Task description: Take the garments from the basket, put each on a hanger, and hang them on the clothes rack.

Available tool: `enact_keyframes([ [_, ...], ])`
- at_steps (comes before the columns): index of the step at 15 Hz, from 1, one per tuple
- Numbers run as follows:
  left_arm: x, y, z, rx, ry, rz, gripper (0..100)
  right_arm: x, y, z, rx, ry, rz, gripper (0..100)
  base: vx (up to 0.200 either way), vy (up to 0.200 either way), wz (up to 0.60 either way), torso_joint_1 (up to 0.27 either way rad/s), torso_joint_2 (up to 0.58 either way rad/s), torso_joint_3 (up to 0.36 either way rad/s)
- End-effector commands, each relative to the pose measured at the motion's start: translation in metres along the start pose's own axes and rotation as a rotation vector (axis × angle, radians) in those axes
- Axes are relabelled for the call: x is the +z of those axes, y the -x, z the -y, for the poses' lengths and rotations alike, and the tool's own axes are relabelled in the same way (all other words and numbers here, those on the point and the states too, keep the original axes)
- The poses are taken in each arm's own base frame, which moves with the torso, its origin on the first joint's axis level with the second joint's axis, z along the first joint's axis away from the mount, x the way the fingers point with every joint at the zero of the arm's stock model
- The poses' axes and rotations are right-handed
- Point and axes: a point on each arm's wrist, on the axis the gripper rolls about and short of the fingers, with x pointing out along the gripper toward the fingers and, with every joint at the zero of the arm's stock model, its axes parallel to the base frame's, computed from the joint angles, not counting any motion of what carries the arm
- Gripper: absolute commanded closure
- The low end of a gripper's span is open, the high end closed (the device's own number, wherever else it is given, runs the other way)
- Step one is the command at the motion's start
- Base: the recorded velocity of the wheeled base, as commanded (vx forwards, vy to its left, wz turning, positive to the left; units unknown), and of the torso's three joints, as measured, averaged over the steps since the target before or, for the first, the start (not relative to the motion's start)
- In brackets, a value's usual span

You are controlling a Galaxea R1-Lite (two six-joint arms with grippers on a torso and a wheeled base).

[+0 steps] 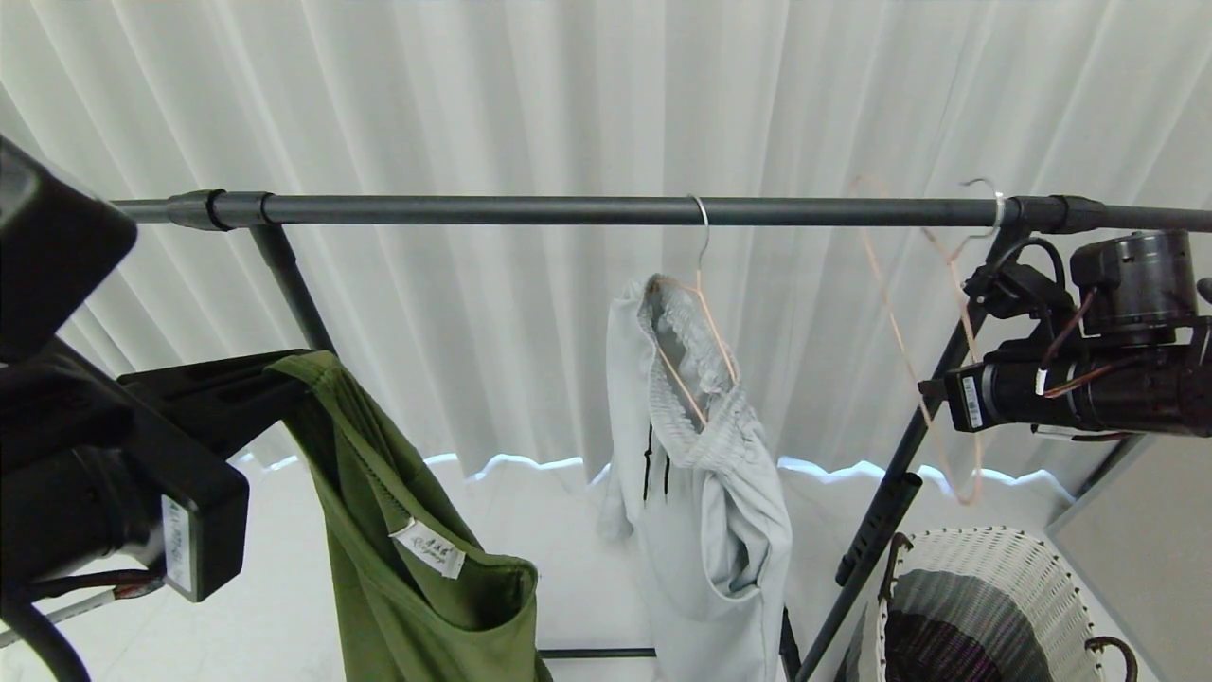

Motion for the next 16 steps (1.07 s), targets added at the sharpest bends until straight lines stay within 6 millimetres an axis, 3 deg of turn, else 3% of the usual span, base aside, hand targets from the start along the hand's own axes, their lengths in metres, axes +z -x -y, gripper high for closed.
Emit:
enact_keyframes([
  [1,0.0,-0.001,0.0,0.0,-0.001,-0.002,100,0.001,0.002,-0.001,0.006,0.002,0.006,100,0.0,0.0,0.0,0.0,0.0,0.0],
  [10,0.0,0.001,0.0,0.001,0.001,0.001,100,-0.006,0.012,-0.006,0.011,0.018,0.117,100,0.0,0.0,0.0,0.0,0.0,0.0],
  [16,0.0,0.001,-0.001,0.002,-0.023,0.004,100,0.003,0.038,-0.008,0.007,0.014,0.199,100,0.0,0.0,0.0,0.0,0.0,0.0],
])
